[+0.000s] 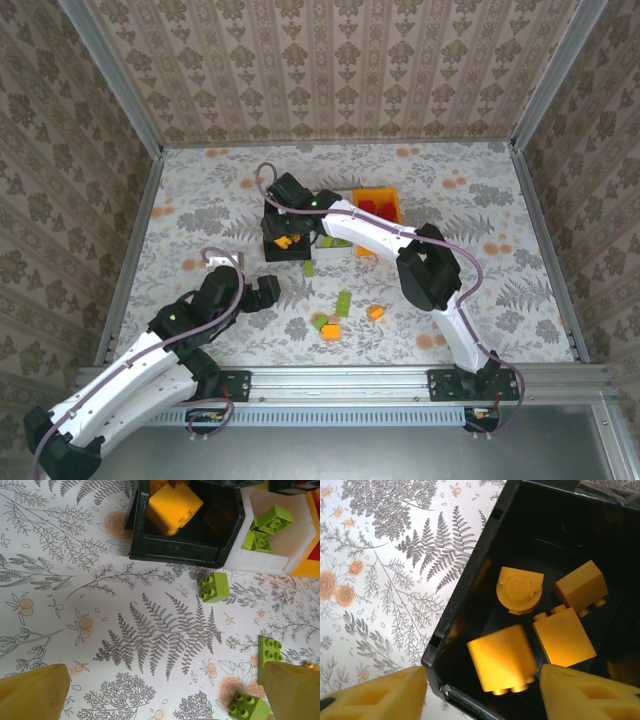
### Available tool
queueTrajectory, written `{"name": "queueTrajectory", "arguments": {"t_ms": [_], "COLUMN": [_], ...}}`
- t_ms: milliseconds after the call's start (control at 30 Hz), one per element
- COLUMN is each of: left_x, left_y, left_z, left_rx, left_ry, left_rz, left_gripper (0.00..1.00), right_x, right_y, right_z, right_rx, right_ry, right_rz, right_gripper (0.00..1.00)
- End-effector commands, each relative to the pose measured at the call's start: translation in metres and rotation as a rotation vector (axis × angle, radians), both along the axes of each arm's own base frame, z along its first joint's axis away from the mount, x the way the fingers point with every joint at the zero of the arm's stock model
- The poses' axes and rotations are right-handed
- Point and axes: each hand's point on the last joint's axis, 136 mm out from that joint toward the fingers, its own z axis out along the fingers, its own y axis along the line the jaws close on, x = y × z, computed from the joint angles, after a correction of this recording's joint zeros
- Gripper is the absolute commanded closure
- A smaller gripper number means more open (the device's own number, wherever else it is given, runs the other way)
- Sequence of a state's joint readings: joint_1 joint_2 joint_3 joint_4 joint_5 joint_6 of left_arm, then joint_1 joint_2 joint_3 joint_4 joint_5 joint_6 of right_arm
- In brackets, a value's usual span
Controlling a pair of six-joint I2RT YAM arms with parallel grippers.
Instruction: Sort the legos into containers by color
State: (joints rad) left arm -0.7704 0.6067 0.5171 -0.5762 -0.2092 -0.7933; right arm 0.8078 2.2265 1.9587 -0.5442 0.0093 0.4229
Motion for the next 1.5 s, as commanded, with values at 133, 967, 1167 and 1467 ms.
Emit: {"name": "queueTrajectory", "arguments": {"t_ms": [133, 967, 1167, 1467], "left_x": [-0.001, 0.004, 0.003, 0.002], "left_y": [-0.001, -0.001, 0.001, 0.004], "left_z": [-0.002, -0.029, -0.032, -0.034], "left_rx": [-0.018, -0.034, -0.035, -0.031], "left_ry": [0.004, 0.053, 0.067, 0.079], "left_rz": [-0.006, 0.041, 0.047, 0.05], "left_gripper": [0.0, 0.0, 0.0, 0.0], "right_x": [-0.033, -0.219, -0.206, -0.211], "right_y": [-0.029, -0.231, -0.225, -0.217], "right_z": [0.065, -0.099, -0.108, -0.107], "right_rx": [0.079, -0.335, -0.375, -0.363], "right_ry": [-0.054, 0.367, 0.338, 0.368], "right_rz": [-0.041, -0.21, -0.194, -0.156], "right_gripper": [0.29, 0.26, 0.31, 0.55]}}
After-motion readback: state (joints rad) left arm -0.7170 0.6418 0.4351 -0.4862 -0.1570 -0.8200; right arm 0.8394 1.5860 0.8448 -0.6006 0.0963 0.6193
